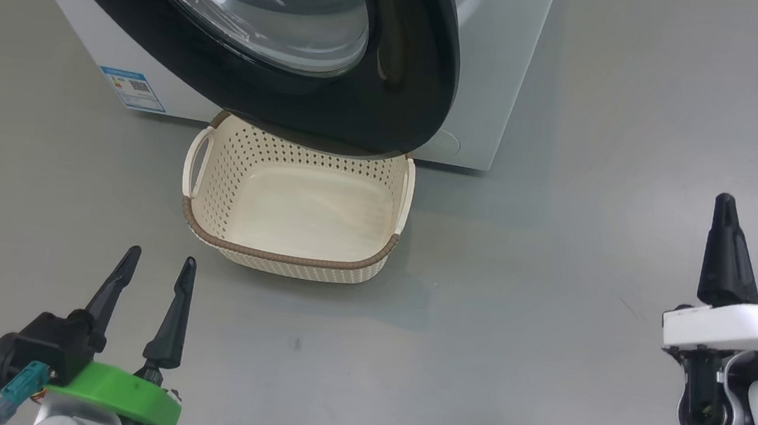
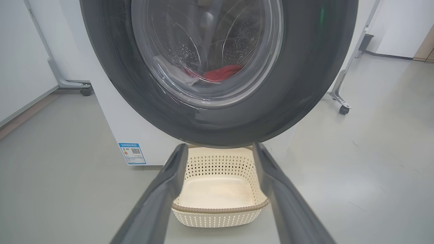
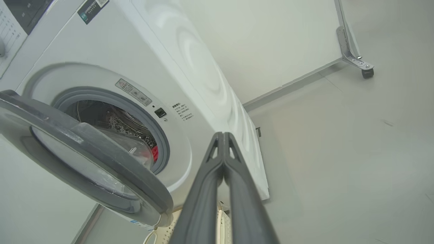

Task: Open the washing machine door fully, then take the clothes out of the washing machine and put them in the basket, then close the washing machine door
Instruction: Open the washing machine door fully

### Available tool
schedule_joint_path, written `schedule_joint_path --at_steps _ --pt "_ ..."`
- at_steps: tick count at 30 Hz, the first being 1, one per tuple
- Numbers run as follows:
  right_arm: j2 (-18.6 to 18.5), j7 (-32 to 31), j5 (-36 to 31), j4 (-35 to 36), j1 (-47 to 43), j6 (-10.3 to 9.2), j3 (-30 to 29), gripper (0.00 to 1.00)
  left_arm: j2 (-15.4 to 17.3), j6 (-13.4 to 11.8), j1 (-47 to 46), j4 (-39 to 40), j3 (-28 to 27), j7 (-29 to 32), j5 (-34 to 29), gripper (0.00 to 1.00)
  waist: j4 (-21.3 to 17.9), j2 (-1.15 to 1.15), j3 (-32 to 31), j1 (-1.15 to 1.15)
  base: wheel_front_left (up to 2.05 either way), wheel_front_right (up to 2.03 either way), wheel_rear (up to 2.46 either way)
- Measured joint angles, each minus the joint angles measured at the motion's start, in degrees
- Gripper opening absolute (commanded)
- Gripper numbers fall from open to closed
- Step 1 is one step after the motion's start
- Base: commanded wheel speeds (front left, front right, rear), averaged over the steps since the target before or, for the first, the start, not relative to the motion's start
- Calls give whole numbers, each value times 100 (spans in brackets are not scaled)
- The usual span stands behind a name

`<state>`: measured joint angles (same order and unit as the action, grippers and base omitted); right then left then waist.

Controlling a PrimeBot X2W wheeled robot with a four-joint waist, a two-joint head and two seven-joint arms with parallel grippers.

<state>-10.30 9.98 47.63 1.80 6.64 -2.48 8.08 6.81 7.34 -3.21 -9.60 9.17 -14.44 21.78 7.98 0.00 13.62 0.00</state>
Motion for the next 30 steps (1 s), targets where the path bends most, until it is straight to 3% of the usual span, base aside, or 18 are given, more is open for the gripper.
schedule_joint_path --at_steps 8,19,30 --pt "153 -589 926 120 685 -3 -307 0 3 0 -201 34 90 0 100 100 144 0 248 0 0 0 0" --pt "209 -1445 1652 52 1697 -181 -411 0 4 0 -443 44 215 0 187 100 378 0 601 0 0 0 0" --pt "183 -2090 1778 -466 2647 -376 -319 0 14 0 -666 36 316 0 244 100 599 0 851 0 0 0 0"
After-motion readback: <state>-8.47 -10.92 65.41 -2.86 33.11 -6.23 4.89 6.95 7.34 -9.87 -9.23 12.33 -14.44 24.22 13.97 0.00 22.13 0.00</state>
